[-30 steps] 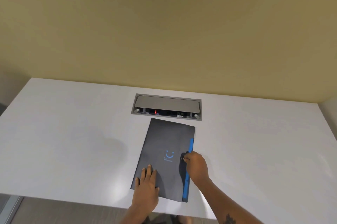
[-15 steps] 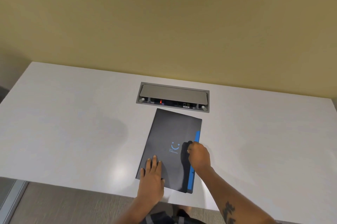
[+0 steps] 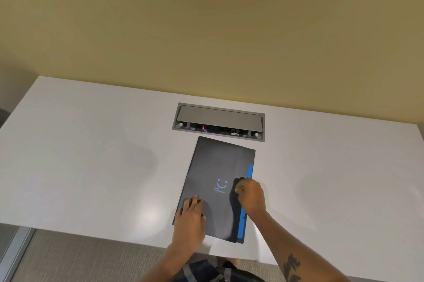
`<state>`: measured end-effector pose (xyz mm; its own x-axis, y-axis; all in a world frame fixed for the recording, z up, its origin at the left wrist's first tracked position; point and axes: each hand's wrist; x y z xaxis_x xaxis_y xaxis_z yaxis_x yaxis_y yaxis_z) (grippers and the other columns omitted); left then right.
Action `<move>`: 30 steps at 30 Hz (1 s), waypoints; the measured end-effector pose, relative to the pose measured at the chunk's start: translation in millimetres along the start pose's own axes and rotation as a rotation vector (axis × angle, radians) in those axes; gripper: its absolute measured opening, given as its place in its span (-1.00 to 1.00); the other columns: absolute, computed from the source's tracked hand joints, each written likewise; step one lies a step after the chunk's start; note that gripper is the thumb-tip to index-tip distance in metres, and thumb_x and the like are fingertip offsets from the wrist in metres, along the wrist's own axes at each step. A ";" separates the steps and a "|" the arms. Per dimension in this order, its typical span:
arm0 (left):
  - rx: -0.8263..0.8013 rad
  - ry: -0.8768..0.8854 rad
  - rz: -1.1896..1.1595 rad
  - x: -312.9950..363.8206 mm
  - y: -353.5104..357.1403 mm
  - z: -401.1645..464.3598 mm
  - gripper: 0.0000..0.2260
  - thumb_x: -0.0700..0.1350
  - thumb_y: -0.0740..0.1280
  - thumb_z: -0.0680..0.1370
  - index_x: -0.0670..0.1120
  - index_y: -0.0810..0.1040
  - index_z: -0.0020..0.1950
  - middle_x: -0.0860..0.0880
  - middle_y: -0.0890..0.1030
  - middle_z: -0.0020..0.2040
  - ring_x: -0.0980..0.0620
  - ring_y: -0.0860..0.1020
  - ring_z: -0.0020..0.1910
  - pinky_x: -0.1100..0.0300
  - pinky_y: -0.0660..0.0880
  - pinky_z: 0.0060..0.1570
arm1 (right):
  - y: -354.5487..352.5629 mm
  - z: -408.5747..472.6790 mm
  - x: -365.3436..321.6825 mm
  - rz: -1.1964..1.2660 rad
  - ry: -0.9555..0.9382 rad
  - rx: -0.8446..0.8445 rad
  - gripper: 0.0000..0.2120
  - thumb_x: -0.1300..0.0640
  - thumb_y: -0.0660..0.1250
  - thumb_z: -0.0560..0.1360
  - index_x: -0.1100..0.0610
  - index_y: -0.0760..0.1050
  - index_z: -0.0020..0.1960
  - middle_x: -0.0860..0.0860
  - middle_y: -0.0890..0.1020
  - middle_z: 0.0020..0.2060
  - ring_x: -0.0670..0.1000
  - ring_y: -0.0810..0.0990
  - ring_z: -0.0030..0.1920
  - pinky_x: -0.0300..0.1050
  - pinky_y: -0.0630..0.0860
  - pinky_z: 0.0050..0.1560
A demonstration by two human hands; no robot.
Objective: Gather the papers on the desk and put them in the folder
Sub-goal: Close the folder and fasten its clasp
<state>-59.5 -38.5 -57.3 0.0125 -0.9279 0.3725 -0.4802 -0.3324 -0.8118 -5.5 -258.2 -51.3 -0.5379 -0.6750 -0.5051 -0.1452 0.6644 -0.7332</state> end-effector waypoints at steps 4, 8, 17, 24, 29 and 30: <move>0.135 -0.091 -0.291 -15.6 -20.4 13.0 -0.53 -0.46 0.32 0.55 -0.12 0.57 0.42 -0.16 0.65 0.29 -0.15 0.63 0.26 0.01 0.58 0.33 | -3.6 -18.7 20.6 0.356 0.166 0.258 -0.96 0.35 0.50 0.52 0.30 0.70 -0.03 0.18 0.73 -0.07 0.20 0.71 -0.02 0.02 0.63 0.14; 0.167 -0.173 -0.351 -27.9 -34.6 28.0 -0.60 -0.43 0.31 0.59 -0.22 0.57 0.41 -0.20 0.60 0.34 -0.20 0.59 0.31 0.04 0.51 0.38 | 0.5 -37.0 39.1 0.494 0.290 0.249 -0.94 0.32 0.46 0.56 0.25 0.70 0.01 0.12 0.76 -0.06 0.15 0.73 -0.02 0.01 0.63 0.17; 0.175 -0.239 -0.510 -35.5 -35.7 36.1 -0.66 -0.38 0.21 0.64 -0.21 0.59 0.37 -0.18 0.62 0.33 -0.24 0.56 0.35 -0.08 0.51 0.40 | 6.4 -40.4 33.6 0.658 0.354 0.122 -0.83 0.32 0.40 0.58 0.14 0.74 -0.07 0.11 0.77 -0.14 0.21 0.74 -0.04 0.12 0.70 0.13; 0.165 -0.306 -0.650 -54.6 -44.5 37.2 -0.80 -0.29 0.29 0.64 -0.19 0.66 0.19 -0.20 0.68 0.11 -0.23 0.62 0.13 -0.19 0.58 0.24 | 18.8 -42.9 12.6 0.716 0.375 0.072 -0.74 0.37 0.39 0.56 0.07 0.73 -0.14 0.09 0.78 -0.15 0.20 0.74 -0.05 0.11 0.71 0.11; 0.262 -0.356 -0.718 -94.5 -58.5 22.8 -0.81 -0.27 0.31 0.64 -0.06 0.69 0.03 -0.02 0.69 -0.08 -0.13 0.67 -0.02 0.00 0.60 0.05 | 40.8 -51.5 -17.3 0.664 0.311 -0.019 -0.75 0.33 0.40 0.57 0.07 0.73 -0.17 0.08 0.77 -0.20 0.25 0.73 -0.04 0.12 0.70 0.11; 0.290 -0.371 -0.720 -105.1 -61.4 20.1 -0.77 -0.27 0.31 0.64 0.03 0.65 -0.07 0.04 0.67 -0.16 -0.13 0.67 -0.08 0.04 0.57 -0.02 | 46.7 -52.8 -25.5 0.654 0.296 -0.042 -0.76 0.32 0.40 0.57 0.08 0.74 -0.16 0.09 0.77 -0.20 0.25 0.73 -0.03 0.12 0.70 0.11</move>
<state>-13.7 76.1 -55.7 0.5381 -0.4530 0.7108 -0.0030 -0.8443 -0.5359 -42.4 -192.9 -48.6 -0.7275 -0.0232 -0.6857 0.2550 0.9187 -0.3016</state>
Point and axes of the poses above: each hand's wrist, its own z-axis towards the middle knuckle, its own y-axis out of the palm, x = y × z
